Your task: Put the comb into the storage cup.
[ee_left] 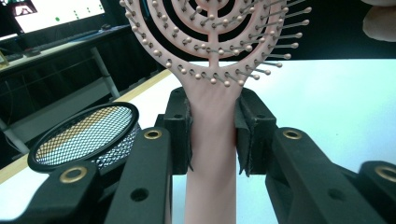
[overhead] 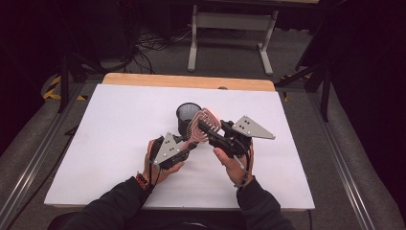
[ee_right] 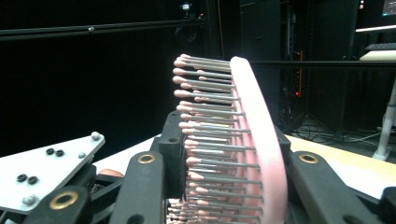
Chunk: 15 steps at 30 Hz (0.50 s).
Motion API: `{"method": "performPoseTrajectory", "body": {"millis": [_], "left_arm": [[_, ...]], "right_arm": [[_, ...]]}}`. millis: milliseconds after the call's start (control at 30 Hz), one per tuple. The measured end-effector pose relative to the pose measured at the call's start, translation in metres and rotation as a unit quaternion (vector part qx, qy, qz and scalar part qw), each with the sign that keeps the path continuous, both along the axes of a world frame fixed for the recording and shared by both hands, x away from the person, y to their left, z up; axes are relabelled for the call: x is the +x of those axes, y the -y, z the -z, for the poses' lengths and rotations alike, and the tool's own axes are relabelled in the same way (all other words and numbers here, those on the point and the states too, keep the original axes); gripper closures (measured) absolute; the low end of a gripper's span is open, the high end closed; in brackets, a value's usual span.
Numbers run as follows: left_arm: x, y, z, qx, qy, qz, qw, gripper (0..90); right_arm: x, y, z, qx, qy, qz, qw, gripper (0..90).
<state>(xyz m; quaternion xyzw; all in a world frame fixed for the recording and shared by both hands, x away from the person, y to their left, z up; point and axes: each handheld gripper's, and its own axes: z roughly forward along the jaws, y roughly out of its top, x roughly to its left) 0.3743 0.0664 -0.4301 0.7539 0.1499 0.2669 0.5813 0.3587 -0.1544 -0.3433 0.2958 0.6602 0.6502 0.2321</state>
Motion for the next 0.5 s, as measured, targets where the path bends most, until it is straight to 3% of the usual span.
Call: {"method": "performPoseTrajectory", "body": {"millis": [500], "left_arm": [[0.0004,0.0014,-0.0003,0.007,0.004,0.002,1.0000,69.7]], "right_arm": [[-0.0060,-0.0041,0.0005,-0.017,0.019,0.004,0.9997,63.0]]}}
